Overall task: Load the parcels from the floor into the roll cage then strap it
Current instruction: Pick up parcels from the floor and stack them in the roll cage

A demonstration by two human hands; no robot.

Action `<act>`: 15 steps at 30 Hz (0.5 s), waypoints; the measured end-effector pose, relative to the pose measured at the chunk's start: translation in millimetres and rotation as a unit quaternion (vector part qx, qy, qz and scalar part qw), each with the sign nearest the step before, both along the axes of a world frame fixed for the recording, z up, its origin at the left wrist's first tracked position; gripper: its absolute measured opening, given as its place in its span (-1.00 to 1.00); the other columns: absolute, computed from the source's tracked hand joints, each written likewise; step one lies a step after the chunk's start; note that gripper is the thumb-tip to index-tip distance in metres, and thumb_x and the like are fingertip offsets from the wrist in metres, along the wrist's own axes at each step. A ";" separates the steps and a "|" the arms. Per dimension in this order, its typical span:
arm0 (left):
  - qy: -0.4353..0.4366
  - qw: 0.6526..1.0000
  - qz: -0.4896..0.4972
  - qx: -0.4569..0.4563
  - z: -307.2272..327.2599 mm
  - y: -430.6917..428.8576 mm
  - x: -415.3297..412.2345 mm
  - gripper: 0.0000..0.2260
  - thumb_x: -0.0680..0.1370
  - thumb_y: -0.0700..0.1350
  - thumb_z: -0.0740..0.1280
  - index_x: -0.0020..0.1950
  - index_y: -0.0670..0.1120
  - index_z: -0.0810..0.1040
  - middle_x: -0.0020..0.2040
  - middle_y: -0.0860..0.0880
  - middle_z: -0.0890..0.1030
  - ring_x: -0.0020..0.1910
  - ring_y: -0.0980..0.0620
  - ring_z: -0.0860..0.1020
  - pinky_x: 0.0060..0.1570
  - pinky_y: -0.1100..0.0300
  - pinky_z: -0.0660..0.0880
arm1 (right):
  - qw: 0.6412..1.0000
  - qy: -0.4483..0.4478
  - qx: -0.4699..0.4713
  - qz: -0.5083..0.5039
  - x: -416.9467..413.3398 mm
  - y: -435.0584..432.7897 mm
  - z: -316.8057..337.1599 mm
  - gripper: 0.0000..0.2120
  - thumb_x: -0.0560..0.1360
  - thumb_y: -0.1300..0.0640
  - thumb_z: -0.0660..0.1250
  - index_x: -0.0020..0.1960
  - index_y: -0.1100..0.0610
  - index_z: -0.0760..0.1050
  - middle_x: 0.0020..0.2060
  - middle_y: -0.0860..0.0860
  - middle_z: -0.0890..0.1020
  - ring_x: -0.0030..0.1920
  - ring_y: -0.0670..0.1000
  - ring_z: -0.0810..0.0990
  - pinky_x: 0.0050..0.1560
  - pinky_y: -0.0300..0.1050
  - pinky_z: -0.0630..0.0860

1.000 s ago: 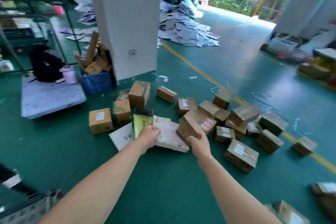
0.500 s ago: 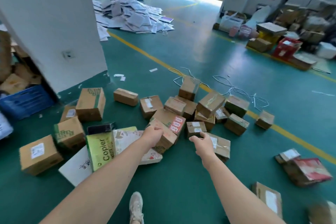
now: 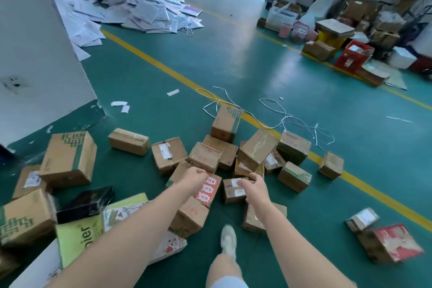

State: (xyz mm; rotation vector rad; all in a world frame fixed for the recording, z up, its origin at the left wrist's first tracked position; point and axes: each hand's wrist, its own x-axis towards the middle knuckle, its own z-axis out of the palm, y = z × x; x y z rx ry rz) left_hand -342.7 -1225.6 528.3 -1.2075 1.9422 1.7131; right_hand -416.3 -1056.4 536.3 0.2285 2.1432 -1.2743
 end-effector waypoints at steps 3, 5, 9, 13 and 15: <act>-0.003 0.998 0.054 0.024 -23.1 -18.6 -62.2 -0.68 0.63 -0.13 0.22 0.39 -0.09 0.41 0.15 -0.10 0.52 0.06 -0.05 0.54 0.19 -0.03 0.52 | 0.997 0.010 0.024 0.067 -74.0 -29.0 -22.7 -0.36 0.52 0.07 0.39 0.54 0.06 0.22 0.32 0.07 0.50 0.14 0.03 0.52 0.10 -0.02 0.52; -0.003 0.993 0.113 0.030 -41.5 -30.3 -101.7 -0.69 0.62 -0.15 0.22 0.38 -0.11 0.43 0.16 -0.11 0.53 0.08 -0.05 0.54 0.18 0.00 0.50 | 0.993 0.004 0.038 0.115 -126.7 -49.8 -36.4 -0.35 0.54 0.07 0.38 0.55 0.05 0.19 0.38 0.08 0.45 0.12 0.01 0.48 0.09 -0.06 0.48; -0.034 0.971 0.231 0.045 -78.0 -35.6 -160.8 -0.73 0.61 -0.19 0.24 0.31 -0.13 0.49 0.21 -0.13 0.56 0.14 -0.09 0.54 0.12 0.10 0.49 | 0.972 -0.019 0.076 0.224 -219.5 -83.7 -64.5 -0.36 0.57 0.12 0.36 0.57 0.08 0.16 0.40 0.10 0.42 0.03 -0.03 0.49 -0.10 -0.20 0.45; -0.067 0.943 0.314 0.084 -116.1 -32.1 -187.9 -0.77 0.60 -0.14 0.24 0.24 -0.04 0.51 0.16 -0.05 0.57 0.14 -0.04 0.54 0.22 0.03 0.50 | 0.943 -0.051 0.114 0.308 -279.2 -114.4 -106.9 -0.38 0.57 0.14 0.35 0.56 0.10 0.18 0.37 0.12 0.43 0.07 0.00 0.52 -0.17 -0.20 0.49; -0.084 0.928 0.350 0.096 -145.9 -30.0 -193.2 -0.83 0.59 -0.12 0.25 0.16 0.01 0.52 0.14 -0.01 0.58 0.14 -0.01 0.54 0.22 0.04 0.49 | 0.927 -0.065 0.137 0.344 -294.4 -128.2 -135.6 -0.38 0.56 0.12 0.36 0.55 0.08 0.19 0.36 0.10 0.44 0.14 0.02 0.50 0.08 -0.07 0.53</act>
